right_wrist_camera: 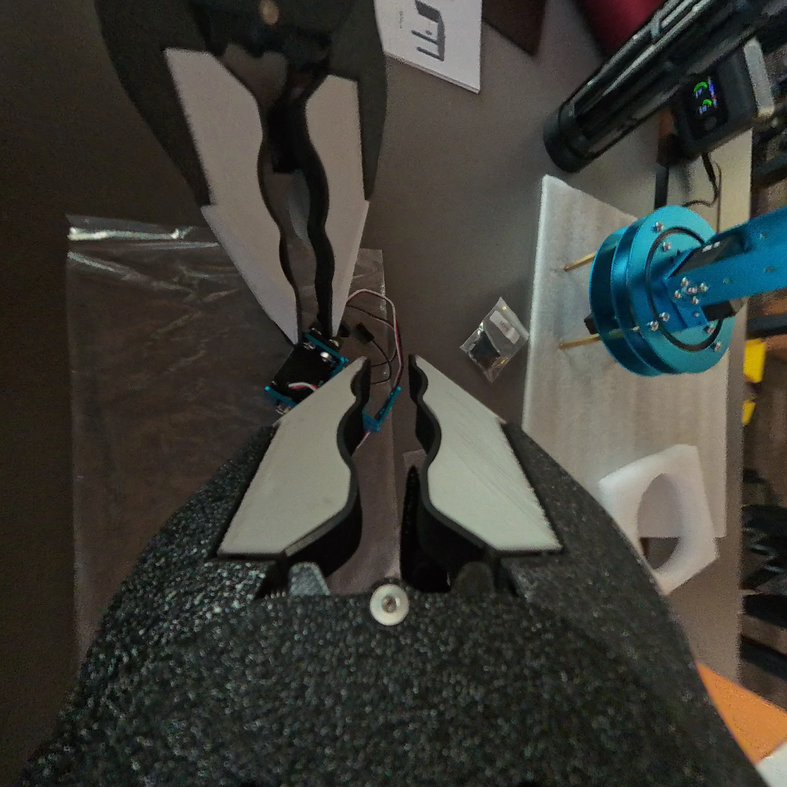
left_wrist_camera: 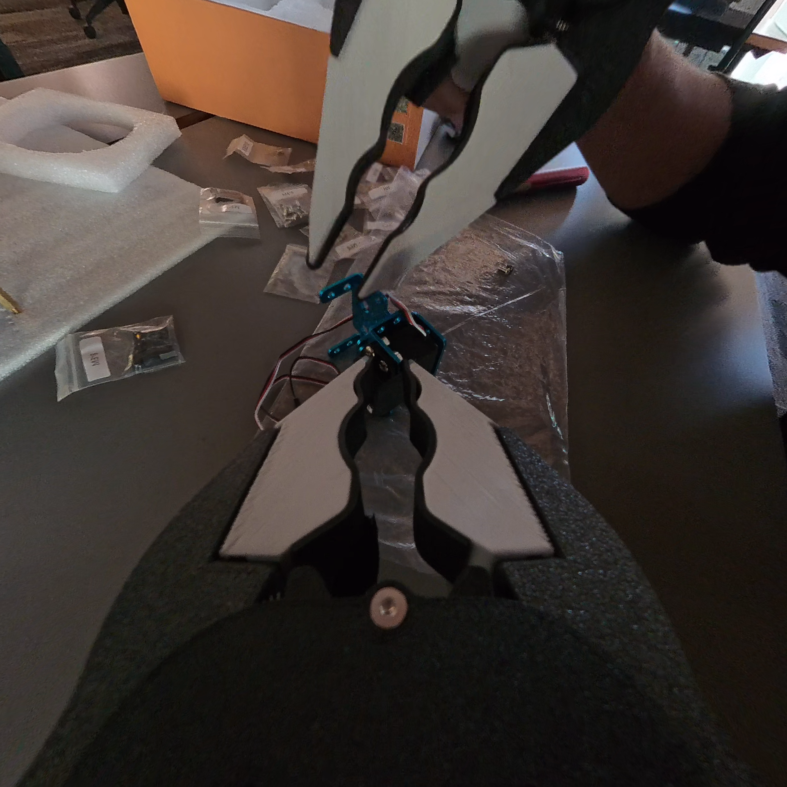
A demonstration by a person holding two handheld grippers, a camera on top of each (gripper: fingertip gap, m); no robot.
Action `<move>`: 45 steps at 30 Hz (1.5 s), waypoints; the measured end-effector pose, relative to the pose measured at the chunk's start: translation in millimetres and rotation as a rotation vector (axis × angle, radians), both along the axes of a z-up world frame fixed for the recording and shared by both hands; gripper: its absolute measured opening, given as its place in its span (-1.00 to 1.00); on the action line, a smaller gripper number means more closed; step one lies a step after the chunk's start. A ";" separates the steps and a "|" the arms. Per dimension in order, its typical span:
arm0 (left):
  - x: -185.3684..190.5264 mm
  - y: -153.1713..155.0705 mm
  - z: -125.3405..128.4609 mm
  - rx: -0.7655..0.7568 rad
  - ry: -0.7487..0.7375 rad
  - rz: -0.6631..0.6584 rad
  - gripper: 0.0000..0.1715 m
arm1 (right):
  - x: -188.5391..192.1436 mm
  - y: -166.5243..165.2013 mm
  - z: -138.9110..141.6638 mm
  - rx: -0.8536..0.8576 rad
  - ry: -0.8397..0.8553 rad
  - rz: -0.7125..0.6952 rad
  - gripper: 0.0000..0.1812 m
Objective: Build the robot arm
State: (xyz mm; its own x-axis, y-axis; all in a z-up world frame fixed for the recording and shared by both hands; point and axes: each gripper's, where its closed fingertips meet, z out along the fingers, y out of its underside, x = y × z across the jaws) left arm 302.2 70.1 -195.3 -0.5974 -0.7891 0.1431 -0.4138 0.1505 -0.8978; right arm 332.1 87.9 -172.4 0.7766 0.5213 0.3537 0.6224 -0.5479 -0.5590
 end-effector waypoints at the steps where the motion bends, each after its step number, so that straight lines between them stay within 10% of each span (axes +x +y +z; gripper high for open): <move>1: -0.1 -1.3 0.4 -0.004 0.000 -0.003 -0.85 | -3.6 -2.9 2.4 -0.009 0.050 -0.026 -0.81; 10: 4.2 -1.7 0.8 0.016 -0.016 0.017 -0.71 | -22.5 -18.9 5.6 0.081 0.488 -0.437 -0.76; 19: 6.2 1.9 3.1 0.013 -0.028 -0.002 -0.66 | -8.9 -21.8 -10.9 0.108 0.468 -0.631 -0.77; 45: 1.9 -0.9 9.3 -0.030 0.000 -0.113 -0.80 | -9.7 -24.2 -10.8 0.128 0.488 -0.718 -0.84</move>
